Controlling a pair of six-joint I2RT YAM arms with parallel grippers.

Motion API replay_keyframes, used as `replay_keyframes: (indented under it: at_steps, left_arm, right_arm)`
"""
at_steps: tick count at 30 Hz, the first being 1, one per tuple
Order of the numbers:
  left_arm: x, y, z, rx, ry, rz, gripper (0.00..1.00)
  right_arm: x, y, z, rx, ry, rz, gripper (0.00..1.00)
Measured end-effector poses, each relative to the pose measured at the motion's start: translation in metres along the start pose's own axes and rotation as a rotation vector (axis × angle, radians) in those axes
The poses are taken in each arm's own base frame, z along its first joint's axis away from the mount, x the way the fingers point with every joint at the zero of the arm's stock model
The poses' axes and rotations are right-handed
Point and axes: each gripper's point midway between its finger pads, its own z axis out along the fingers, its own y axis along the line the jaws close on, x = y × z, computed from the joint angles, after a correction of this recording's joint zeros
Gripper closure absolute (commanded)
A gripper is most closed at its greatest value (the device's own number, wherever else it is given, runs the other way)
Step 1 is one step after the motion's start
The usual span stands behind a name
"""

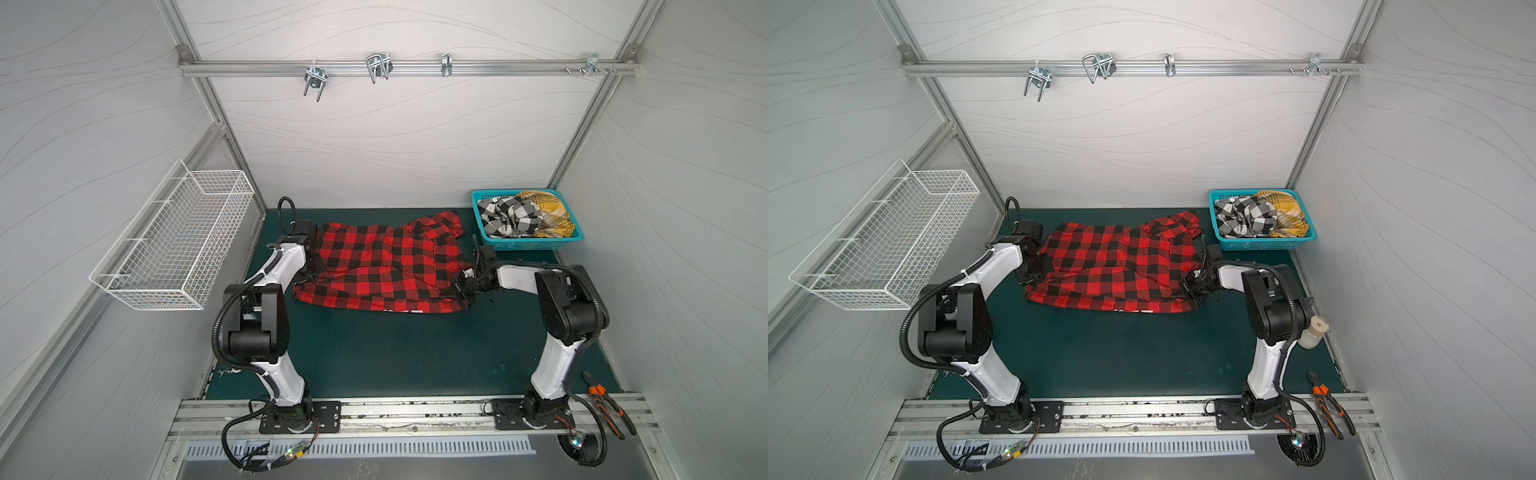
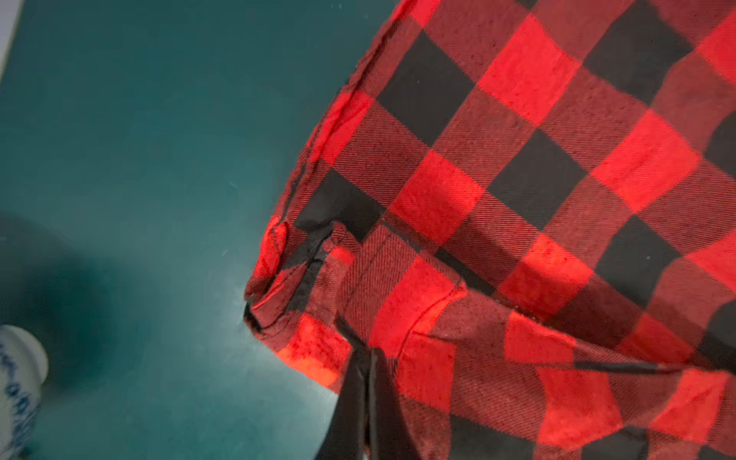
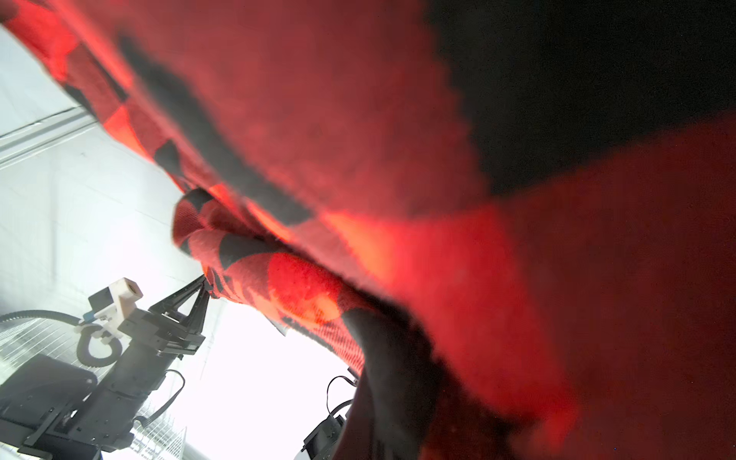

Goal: Fold and stack the long sleeve shirts

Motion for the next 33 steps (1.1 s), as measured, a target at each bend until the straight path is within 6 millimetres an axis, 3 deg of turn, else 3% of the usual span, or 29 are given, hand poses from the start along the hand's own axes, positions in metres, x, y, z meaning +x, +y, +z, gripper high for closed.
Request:
replay_keyframes:
  at_steps: [4, 7, 15, 16, 18, 21, 25, 28, 31, 33]
  left_arm:
    - [-0.007, 0.002, -0.016, 0.012, -0.048, 0.003, 1.00]
    - [-0.010, 0.003, -0.017, 0.002, -0.063, 0.017, 1.00]
    - [0.016, 0.018, 0.030, -0.104, 0.035, 0.080, 1.00]
    - [0.018, 0.018, 0.034, -0.111, 0.048, 0.085, 1.00]
    - [0.023, 0.020, 0.044, -0.131, 0.075, 0.097, 0.68]
    - [0.029, 0.029, 0.047, -0.184, 0.098, 0.091, 0.47]
    - [0.019, 0.035, 0.023, -0.207, 0.068, 0.043, 0.44]
    - [-0.002, 0.024, -0.014, -0.149, -0.019, -0.006, 0.48]
    - [-0.011, -0.001, -0.045, -0.036, -0.087, -0.023, 0.59]
    - [-0.005, -0.021, -0.046, 0.041, -0.065, -0.026, 0.69]
  right_arm:
    - [0.007, 0.003, -0.004, -0.024, -0.002, -0.015, 1.00]
    - [0.013, -0.001, -0.001, -0.030, 0.013, -0.017, 1.00]
    - [0.023, -0.013, 0.011, -0.010, 0.041, -0.018, 1.00]
    - [0.022, -0.014, 0.012, -0.009, 0.043, -0.019, 0.95]
    - [0.021, -0.012, 0.012, -0.011, 0.045, -0.025, 0.71]
    - [0.023, -0.009, 0.009, 0.010, 0.050, -0.046, 0.44]
    - [0.036, 0.010, -0.013, 0.053, 0.034, -0.132, 0.40]
    - [0.051, 0.035, -0.045, 0.067, -0.019, -0.256, 0.50]
    - [0.059, 0.051, -0.066, 0.093, -0.073, -0.354, 0.63]
    - [0.054, 0.052, -0.066, 0.137, -0.088, -0.382, 0.66]
